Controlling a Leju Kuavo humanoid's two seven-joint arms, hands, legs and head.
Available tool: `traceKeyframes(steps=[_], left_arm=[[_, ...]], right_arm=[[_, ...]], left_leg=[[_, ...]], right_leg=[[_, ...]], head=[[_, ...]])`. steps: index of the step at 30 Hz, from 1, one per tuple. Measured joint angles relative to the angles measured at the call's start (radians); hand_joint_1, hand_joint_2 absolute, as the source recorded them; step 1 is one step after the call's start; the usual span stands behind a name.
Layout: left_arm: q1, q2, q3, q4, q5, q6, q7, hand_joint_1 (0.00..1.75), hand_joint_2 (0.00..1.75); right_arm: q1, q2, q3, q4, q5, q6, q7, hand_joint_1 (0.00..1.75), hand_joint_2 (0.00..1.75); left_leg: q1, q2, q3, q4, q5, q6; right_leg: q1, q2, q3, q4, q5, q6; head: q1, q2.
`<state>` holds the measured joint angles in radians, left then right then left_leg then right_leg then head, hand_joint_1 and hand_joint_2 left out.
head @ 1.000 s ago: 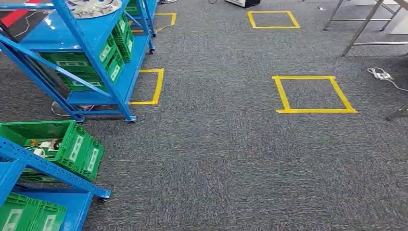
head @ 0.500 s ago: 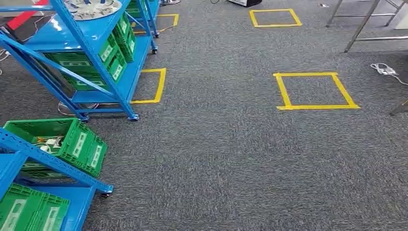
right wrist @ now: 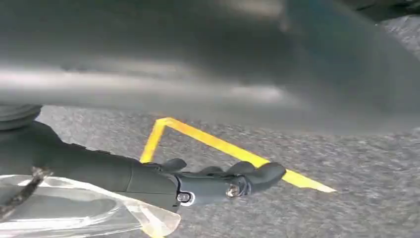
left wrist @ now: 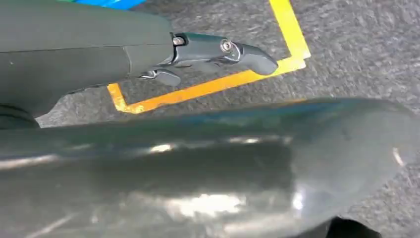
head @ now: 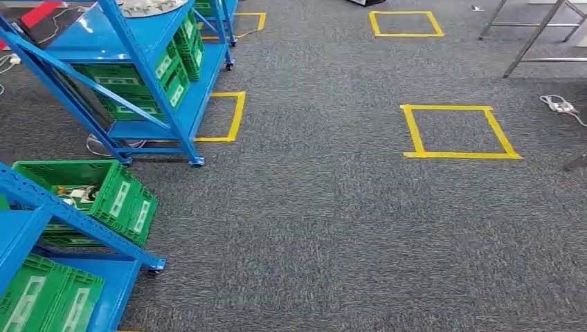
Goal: Take the parts from the cabinet and place them on the table.
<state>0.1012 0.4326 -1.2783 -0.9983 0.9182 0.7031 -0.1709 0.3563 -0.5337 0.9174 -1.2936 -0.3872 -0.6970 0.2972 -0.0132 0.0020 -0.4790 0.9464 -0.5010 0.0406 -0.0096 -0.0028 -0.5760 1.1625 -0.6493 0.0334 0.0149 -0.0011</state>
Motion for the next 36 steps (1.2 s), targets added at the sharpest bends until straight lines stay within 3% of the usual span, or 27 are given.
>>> traceKeyframes(steps=[1, 2, 3, 4, 6, 7, 8, 11, 12, 13, 16, 17, 18, 19, 21, 22, 24, 26, 27, 28, 29, 30, 31, 32, 36], left_arm=[[0.000, -0.002, 0.000, 0.000, 0.000, 0.000, 0.000, 0.00, 0.00], [0.000, -0.003, 0.000, 0.000, 0.000, 0.000, 0.000, 0.00, 0.00], [0.000, -0.003, 0.000, 0.000, 0.000, 0.000, 0.001, 0.00, 0.00], [0.000, -0.004, 0.000, 0.000, 0.000, 0.000, 0.001, 0.00, 0.00], [0.000, -0.005, 0.000, 0.000, 0.000, 0.000, 0.002, 0.00, 0.00], [0.000, -0.004, 0.000, 0.000, 0.000, 0.000, 0.003, 0.00, 0.00], [-0.002, -0.003, 0.000, 0.000, 0.000, 0.000, 0.004, 0.00, 0.00], [-0.001, -0.002, 0.000, 0.000, 0.000, 0.000, 0.004, 0.00, 0.00], [-0.001, -0.001, 0.000, 0.000, 0.000, 0.000, 0.004, 0.00, 0.00], [-0.001, -0.002, 0.000, 0.000, 0.000, 0.000, 0.004, 0.00, 0.00], [-0.002, -0.003, 0.000, 0.000, 0.000, 0.000, 0.004, 0.00, 0.00], [-0.002, -0.004, 0.000, 0.000, 0.000, 0.000, 0.004, 0.00, 0.00], [0.000, -0.005, 0.000, 0.000, 0.000, 0.000, 0.004, 0.00, 0.00], [0.001, -0.005, -0.001, 0.000, 0.000, 0.000, 0.004, 0.00, 0.00], [-0.001, -0.004, -0.001, 0.000, 0.000, 0.000, 0.004, 0.00, 0.00], [-0.001, -0.003, -0.001, 0.000, 0.000, 0.000, 0.004, 0.00, 0.00], [-0.004, -0.003, 0.000, 0.000, 0.002, 0.000, 0.004, 0.00, 0.00], [-0.001, -0.002, 0.000, 0.000, 0.003, 0.000, 0.004, 0.00, 0.00], [0.000, -0.002, 0.000, 0.000, 0.003, 0.000, 0.004, 0.00, 0.00], [-0.001, -0.002, -0.001, 0.000, 0.003, 0.000, 0.004, 0.00, 0.00], [-0.002, -0.002, -0.001, 0.000, 0.004, 0.000, 0.003, 0.00, 0.00], [-0.002, -0.003, -0.001, 0.000, 0.006, 0.000, 0.002, 0.00, 0.00], [-0.002, -0.005, -0.001, 0.000, 0.009, 0.000, 0.000, 0.00, 0.00], [-0.003, -0.005, -0.001, 0.000, 0.010, 0.000, 0.000, 0.00, 0.00], [-0.004, -0.005, -0.001, 0.000, 0.015, 0.000, -0.002, 0.00, 0.00]], right_arm=[[0.001, 0.000, -0.003, 0.000, -0.003, 0.000, 0.000, 0.00, 0.00], [0.001, 0.000, -0.003, 0.000, -0.005, 0.000, 0.000, 0.00, 0.00], [0.003, 0.000, -0.003, 0.000, -0.005, 0.000, 0.000, 0.00, 0.00], [0.004, 0.000, -0.004, 0.000, -0.006, 0.000, 0.000, 0.00, 0.00], [0.001, 0.000, -0.004, 0.000, -0.007, 0.000, -0.001, 0.00, 0.00], [-0.003, 0.001, -0.004, 0.000, -0.007, 0.000, -0.003, 0.00, 0.00], [-0.002, 0.002, -0.003, 0.000, -0.006, 0.000, -0.004, 0.00, 0.00], [-0.002, 0.002, -0.003, 0.000, -0.004, 0.000, -0.005, 0.00, 0.00], [-0.002, 0.002, -0.003, 0.000, -0.004, 0.000, -0.004, 0.00, 0.00], [-0.002, 0.002, -0.002, 0.000, -0.001, 0.000, -0.004, 0.00, 0.00], [-0.003, 0.002, -0.002, 0.000, 0.001, 0.000, -0.004, 0.00, 0.00], [-0.003, 0.002, -0.002, 0.001, 0.001, 0.000, -0.003, 0.00, 0.00], [-0.003, 0.002, -0.001, 0.002, 0.001, 0.000, -0.003, 0.00, 0.00], [-0.003, 0.002, -0.001, 0.002, 0.002, 0.000, -0.003, 0.00, 0.00], [-0.004, 0.002, 0.000, 0.002, 0.002, 0.000, -0.003, 0.00, 0.00], [-0.004, 0.002, 0.000, 0.002, 0.002, 0.000, -0.003, 0.00, 0.00], [-0.005, 0.002, 0.000, 0.002, 0.002, 0.000, -0.005, 0.00, 0.00], [-0.004, 0.002, 0.000, 0.002, 0.001, 0.000, -0.005, 0.00, 0.00], [-0.004, 0.002, 0.000, 0.002, 0.001, 0.000, -0.005, 0.00, 0.00], [-0.004, 0.002, 0.000, 0.002, 0.002, 0.000, -0.005, 0.00, 0.00], [-0.004, 0.002, 0.000, 0.002, 0.003, 0.000, -0.006, 0.00, 0.00], [-0.004, 0.002, -0.001, 0.002, 0.003, 0.000, -0.006, 0.00, 0.00], [-0.003, 0.002, -0.002, 0.004, 0.000, 0.000, -0.005, 0.00, 0.00], [-0.004, 0.002, -0.002, 0.004, 0.002, 0.000, -0.008, 0.00, 0.00], [-0.001, 0.002, -0.003, 0.004, -0.001, 0.000, -0.012, 0.00, 0.00]], left_leg=[[0.000, 0.001, -0.002, 0.001, 0.000, 0.000], [0.000, 0.001, -0.004, 0.002, 0.000, 0.000], [0.000, 0.000, -0.003, 0.004, -0.001, 0.000], [0.001, 0.000, -0.003, 0.008, -0.003, -0.002], [0.005, -0.002, -0.002, 0.022, -0.012, -0.011], [0.002, -0.002, -0.007, 0.029, -0.017, -0.018], [-0.002, -0.004, -0.015, 0.048, -0.025, -0.024], [0.000, -0.005, -0.019, 0.046, -0.018, -0.033], [0.001, -0.005, -0.022, 0.053, -0.026, -0.037], [0.002, -0.004, -0.030, 0.074, -0.047, -0.043], [0.008, -0.004, -0.132, 0.301, -0.164, -0.055], [0.009, -0.004, -0.159, 0.360, -0.181, -0.056], [0.011, -0.004, -0.166, 0.377, -0.171, -0.055], [0.011, -0.004, -0.151, 0.341, -0.137, -0.053], [0.010, -0.004, -0.072, 0.169, -0.039, -0.044], [0.010, -0.004, -0.037, 0.091, -0.007, -0.039], [0.004, -0.003, -0.026, 0.054, -0.024, -0.034], [0.000, -0.004, -0.034, 0.055, -0.019, -0.028], [0.002, -0.004, -0.032, 0.042, -0.011, -0.019], [0.004, -0.001, -0.027, 0.036, -0.005, -0.015], [-0.003, -0.005, -0.030, 0.038, -0.013, -0.027], [-0.005, -0.005, -0.033, 0.046, -0.015, -0.027], [-0.007, -0.005, -0.031, 0.045, -0.016, -0.026], [-0.007, -0.005, -0.030, 0.045, -0.016, -0.025], [-0.008, -0.004, -0.032, 0.046, -0.015, -0.021]], right_leg=[[-0.001, 0.001, -0.041, 0.081, -0.027, 0.003], [-0.001, 0.001, -0.067, 0.127, -0.032, 0.007], [-0.003, 0.001, -0.068, 0.122, -0.012, 0.010], [-0.006, 0.001, -0.047, 0.071, 0.030, 0.013], [-0.013, 0.000, 0.037, -0.108, 0.126, 0.017], [-0.012, 0.004, 0.061, -0.150, 0.109, 0.021], [-0.011, 0.007, 0.063, -0.165, 0.110, 0.008], [-0.006, 0.006, 0.060, -0.155, 0.112, -0.006], [-0.012, 0.003, 0.060, -0.159, 0.118, -0.016], [-0.011, 0.002, 0.059, -0.159, 0.120, -0.022], [-0.009, -0.002, 0.052, -0.159, 0.122, -0.029], [-0.008, -0.004, 0.051, -0.159, 0.122, -0.030], [-0.007, -0.005, 0.051, -0.159, 0.122, -0.030], [-0.006, -0.005, 0.052, -0.159, 0.122, -0.030], [-0.006, -0.005, 0.057, -0.159, 0.122, -0.029], [-0.006, -0.005, 0.057, -0.159, 0.122, -0.029], [-0.001, -0.005, 0.048, -0.155, 0.122, -0.018], [-0.006, -0.007, 0.046, -0.161, 0.129, -0.006], [-0.005, -0.008, 0.047, -0.160, 0.128, 0.001], [-0.008, -0.003, 0.035, -0.146, 0.112, 0.001], [-0.004, -0.003, 0.028, -0.140, 0.104, -0.008], [-0.005, -0.002, 0.037, -0.167, 0.134, -0.043], [-0.007, -0.003, 0.040, -0.164, 0.117, -0.032], [-0.008, -0.004, 0.041, -0.165, 0.129, -0.021], [-0.010, -0.002, 0.042, -0.170, 0.133, -0.012]], head=[[-0.002, 0.000], [-0.001, 0.000], [-0.001, 0.000], [-0.001, 0.000], [-0.001, 0.000], [-0.001, 0.000], [0.003, 0.000], [0.000, 0.000], [0.001, 0.000], [-0.001, 0.000], [-0.006, 0.000], [-0.006, 0.000], [-0.005, 0.000], [-0.006, 0.000], [-0.006, 0.000], [-0.006, 0.000], [-0.006, 0.000], [-0.005, 0.000], [-0.003, 0.000], [-0.004, 0.000], [0.000, 0.000], [0.002, 0.000], [-0.002, 0.000], [-0.001, 0.000], [-0.002, 0.000]])
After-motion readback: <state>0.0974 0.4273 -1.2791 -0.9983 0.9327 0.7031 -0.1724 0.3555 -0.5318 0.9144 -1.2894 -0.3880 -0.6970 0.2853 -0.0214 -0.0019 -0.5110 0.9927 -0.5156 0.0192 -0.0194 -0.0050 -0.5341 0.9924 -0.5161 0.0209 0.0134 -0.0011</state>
